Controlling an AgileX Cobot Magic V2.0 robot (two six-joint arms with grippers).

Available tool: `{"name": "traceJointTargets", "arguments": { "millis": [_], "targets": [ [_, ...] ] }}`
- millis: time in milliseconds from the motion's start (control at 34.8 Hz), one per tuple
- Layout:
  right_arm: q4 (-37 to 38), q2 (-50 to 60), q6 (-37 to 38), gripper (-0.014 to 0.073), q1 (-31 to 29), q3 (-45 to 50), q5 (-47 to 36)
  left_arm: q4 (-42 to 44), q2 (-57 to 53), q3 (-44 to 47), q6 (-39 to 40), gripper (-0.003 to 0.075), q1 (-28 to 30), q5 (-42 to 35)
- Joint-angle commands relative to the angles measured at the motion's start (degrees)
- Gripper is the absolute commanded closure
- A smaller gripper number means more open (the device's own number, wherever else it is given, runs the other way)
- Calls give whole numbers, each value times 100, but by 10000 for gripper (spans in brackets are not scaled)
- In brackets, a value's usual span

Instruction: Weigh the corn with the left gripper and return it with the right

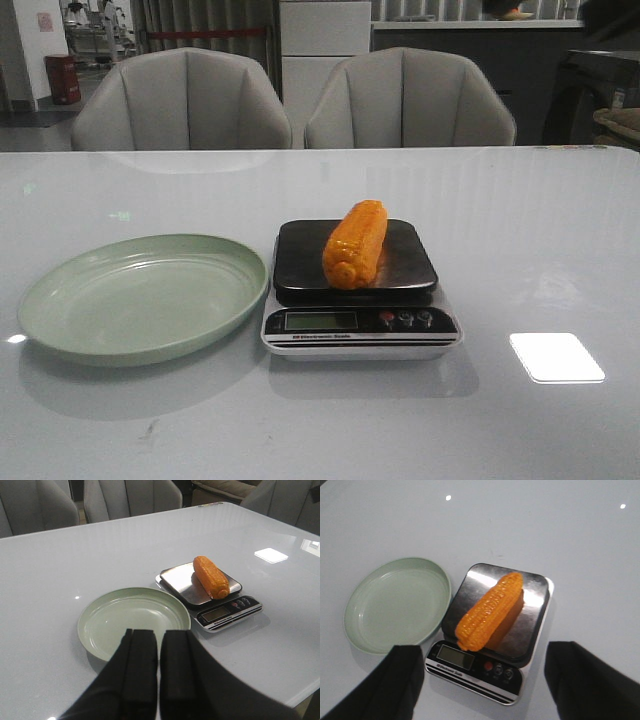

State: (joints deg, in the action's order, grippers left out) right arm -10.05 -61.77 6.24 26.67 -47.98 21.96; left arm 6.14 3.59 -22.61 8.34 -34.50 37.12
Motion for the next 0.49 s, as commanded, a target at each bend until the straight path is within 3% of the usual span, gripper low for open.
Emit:
{"name": "traceJointTargets", "arguments": {
  "millis": [0, 173, 259, 460],
  "targets": [
    [-60, -799, 398, -7, 76, -876, 22, 32, 66, -133, 5, 587, 22, -487],
    [-48, -2212, 740, -7, 138, -2129, 809, 32, 66, -133, 5, 587, 22, -477],
    [140, -2752, 1265, -7, 260, -2638, 1023, 32, 66, -133, 5, 587, 22, -467],
    [1629, -3864, 3118, -7, 593, -3858, 2412, 32, 66, -133, 5, 587, 22, -467]
  ]
}}
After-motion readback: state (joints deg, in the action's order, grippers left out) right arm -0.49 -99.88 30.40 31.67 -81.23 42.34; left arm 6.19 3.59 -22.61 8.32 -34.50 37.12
